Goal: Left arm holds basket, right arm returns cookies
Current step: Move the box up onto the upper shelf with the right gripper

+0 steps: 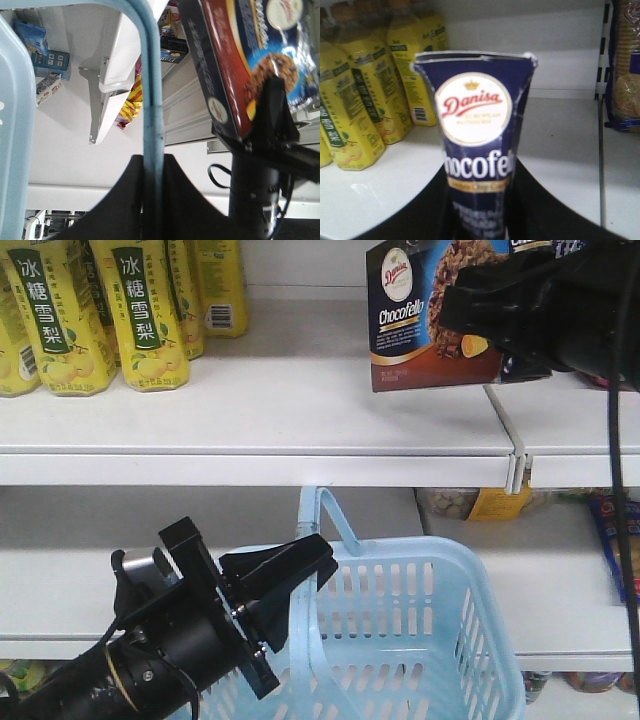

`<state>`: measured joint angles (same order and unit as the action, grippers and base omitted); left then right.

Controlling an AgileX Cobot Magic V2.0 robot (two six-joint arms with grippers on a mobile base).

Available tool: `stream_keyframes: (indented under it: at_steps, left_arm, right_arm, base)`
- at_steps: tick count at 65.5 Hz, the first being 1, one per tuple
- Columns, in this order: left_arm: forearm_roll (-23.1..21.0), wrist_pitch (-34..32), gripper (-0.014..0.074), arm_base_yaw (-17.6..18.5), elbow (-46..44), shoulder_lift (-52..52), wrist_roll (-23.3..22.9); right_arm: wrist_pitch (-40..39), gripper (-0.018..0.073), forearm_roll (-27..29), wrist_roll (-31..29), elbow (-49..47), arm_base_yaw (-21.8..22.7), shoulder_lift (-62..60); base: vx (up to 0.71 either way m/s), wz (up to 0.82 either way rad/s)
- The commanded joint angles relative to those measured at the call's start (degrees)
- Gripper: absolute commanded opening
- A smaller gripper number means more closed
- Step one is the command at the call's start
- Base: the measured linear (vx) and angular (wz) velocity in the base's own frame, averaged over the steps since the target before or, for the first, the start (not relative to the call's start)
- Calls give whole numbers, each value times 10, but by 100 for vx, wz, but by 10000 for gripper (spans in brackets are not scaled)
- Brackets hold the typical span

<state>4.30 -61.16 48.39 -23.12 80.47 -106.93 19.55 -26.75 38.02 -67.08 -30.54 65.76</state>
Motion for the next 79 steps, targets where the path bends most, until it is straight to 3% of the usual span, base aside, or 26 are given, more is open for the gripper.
stream_keyframes:
  at_steps: [1,17,33,79]
  left_arm:
    - [-24,-174,-3,-5,-19,-18,8]
    - [-24,-174,-3,-5,-19,-18,8]
    - [-24,-174,-3,-5,-19,-18,8]
    - [-24,-174,-3,-5,-19,-18,8]
  right_arm:
    - [-91,-4,-18,4,-22,15,10]
    - [-148,-4,-22,2,-22,32,70]
    - [-150,-4,-40,2,-22,55,116]
    - [-143,11,-44,2,-22,54,157]
  base:
    - [0,0]
    - [0,0]
    - [0,0]
    - [0,0]
